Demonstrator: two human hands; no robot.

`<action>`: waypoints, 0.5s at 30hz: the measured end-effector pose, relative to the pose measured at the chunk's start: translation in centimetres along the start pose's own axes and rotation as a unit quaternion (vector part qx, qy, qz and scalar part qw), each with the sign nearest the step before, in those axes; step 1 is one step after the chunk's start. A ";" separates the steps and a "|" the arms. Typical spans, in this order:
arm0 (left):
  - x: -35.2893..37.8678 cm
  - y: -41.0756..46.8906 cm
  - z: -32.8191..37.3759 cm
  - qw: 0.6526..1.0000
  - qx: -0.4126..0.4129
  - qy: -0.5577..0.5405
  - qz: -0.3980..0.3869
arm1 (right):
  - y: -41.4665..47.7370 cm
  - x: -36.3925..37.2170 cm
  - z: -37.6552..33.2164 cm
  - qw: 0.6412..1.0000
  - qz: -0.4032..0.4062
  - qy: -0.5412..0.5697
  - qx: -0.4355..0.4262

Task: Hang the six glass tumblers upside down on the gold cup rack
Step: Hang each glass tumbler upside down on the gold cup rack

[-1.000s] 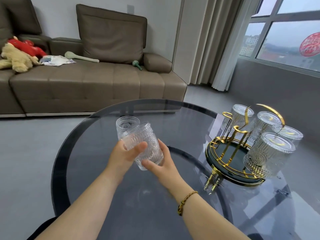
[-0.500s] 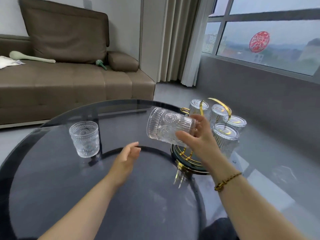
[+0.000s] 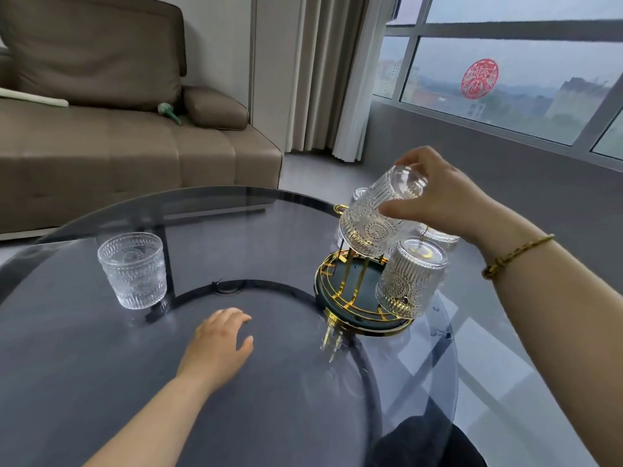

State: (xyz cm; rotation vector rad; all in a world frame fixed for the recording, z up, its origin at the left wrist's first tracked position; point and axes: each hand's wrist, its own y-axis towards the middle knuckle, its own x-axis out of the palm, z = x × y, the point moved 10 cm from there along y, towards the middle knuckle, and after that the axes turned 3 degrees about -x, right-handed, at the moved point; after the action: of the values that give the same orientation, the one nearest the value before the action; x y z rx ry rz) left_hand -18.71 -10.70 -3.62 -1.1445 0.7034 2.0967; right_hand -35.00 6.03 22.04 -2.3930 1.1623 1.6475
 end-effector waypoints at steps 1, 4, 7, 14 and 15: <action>0.0 0.0 0.0 1.000 0.001 0.002 0.001 | 0.4 0.6 0.0 1.000 -0.020 -0.014 -0.002; 0.1 0.0 -0.1 1.000 0.007 0.007 0.005 | 1.1 2.9 0.2 0.996 -0.081 -0.042 0.008; 0.1 0.0 -0.2 1.000 0.006 0.003 0.005 | 1.3 5.2 0.9 0.992 -0.107 -0.060 0.021; -0.1 0.0 0.0 1.000 0.017 -0.004 0.008 | 1.0 9.5 2.3 0.984 -0.163 -0.064 0.029; -0.1 0.1 0.0 1.000 0.018 -0.005 0.009 | 1.0 9.9 2.4 0.983 -0.167 -0.068 0.028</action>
State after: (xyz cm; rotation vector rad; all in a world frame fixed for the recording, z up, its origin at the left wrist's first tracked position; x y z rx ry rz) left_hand -18.75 -10.76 -3.53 -1.1127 0.7456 2.0941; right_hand -35.86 0.72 13.37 -2.2477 0.7275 1.6114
